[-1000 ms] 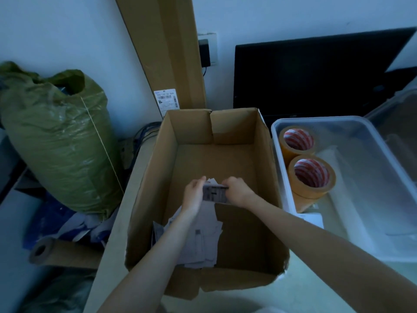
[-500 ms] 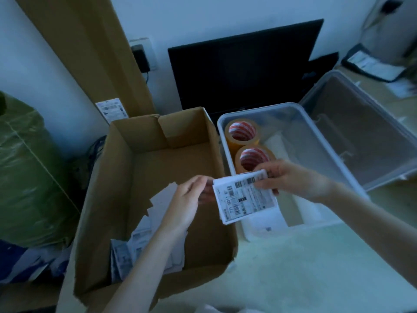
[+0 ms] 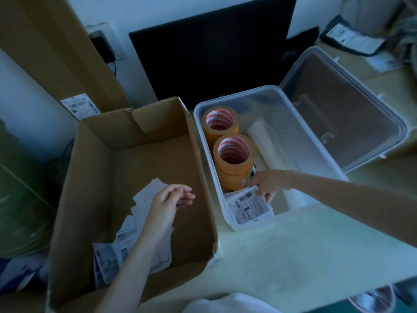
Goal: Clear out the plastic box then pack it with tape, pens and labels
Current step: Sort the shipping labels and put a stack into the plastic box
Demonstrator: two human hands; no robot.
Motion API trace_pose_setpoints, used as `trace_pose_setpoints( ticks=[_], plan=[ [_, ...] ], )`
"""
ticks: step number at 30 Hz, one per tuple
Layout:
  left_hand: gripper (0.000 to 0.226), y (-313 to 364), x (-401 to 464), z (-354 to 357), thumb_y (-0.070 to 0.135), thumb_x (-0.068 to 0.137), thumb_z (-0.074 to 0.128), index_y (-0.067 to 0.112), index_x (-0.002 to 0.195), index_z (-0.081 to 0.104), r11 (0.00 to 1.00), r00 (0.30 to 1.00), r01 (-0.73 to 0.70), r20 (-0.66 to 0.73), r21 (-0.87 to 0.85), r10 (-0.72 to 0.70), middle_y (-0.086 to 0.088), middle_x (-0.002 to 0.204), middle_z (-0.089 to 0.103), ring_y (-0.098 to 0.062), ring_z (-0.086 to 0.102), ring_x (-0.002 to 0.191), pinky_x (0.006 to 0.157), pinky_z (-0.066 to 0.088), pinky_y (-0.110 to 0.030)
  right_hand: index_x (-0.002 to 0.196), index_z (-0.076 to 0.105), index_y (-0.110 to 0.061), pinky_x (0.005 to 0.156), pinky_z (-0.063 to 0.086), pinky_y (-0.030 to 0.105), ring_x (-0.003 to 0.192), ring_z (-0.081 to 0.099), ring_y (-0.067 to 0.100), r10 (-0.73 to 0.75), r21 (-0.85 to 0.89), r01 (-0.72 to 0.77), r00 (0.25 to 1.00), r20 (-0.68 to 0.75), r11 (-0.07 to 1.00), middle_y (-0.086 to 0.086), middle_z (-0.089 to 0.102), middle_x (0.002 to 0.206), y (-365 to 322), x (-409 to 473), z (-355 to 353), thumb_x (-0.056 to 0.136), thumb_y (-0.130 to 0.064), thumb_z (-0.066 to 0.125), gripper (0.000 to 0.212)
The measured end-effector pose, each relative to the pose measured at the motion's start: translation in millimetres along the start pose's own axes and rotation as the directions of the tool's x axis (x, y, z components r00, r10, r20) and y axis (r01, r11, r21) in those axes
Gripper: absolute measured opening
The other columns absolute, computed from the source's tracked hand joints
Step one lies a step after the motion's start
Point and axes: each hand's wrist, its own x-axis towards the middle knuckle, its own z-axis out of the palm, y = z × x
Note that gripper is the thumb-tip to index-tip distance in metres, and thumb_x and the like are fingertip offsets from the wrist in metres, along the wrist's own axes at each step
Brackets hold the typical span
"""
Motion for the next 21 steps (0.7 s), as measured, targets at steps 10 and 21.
trace_pose_setpoints(
  ticks=[10, 21],
  plan=[
    [0.025, -17.6, 5.9, 0.9, 0.013, 0.1, 0.041, 0.018, 0.092, 0.064, 0.997, 0.999, 0.039, -0.008, 0.064, -0.039, -0.006, 0.092, 0.068, -0.019, 0.065, 0.09, 0.082, 0.051, -0.027, 0.135, 0.051, -0.016, 0.09, 0.048, 0.028, 0.117, 0.057, 0.022, -0.037, -0.283, 0.065, 0.994, 0.103, 0.957, 0.003, 0.055, 0.135, -4.4, -6.6, 2.0, 0.093, -0.004, 0.053, 0.044],
    [0.023, -27.0, 20.4, -29.5, 0.011, 0.1, 0.041, 0.016, 0.097, 0.063, 0.992, 0.996, -0.042, -0.072, 0.12, 0.051, -0.005, 0.094, 0.067, -0.017, 0.064, 0.088, 0.077, 0.05, -0.022, 0.093, 0.07, -0.013, 0.083, 0.052, 0.028, 0.09, 0.067, 0.017, -0.362, 0.362, 0.402, 0.915, -0.177, 0.841, 0.001, 0.072, 0.09, -31.9, -67.1, -3.6, 0.091, 0.0, 0.056, 0.019]
  ],
)
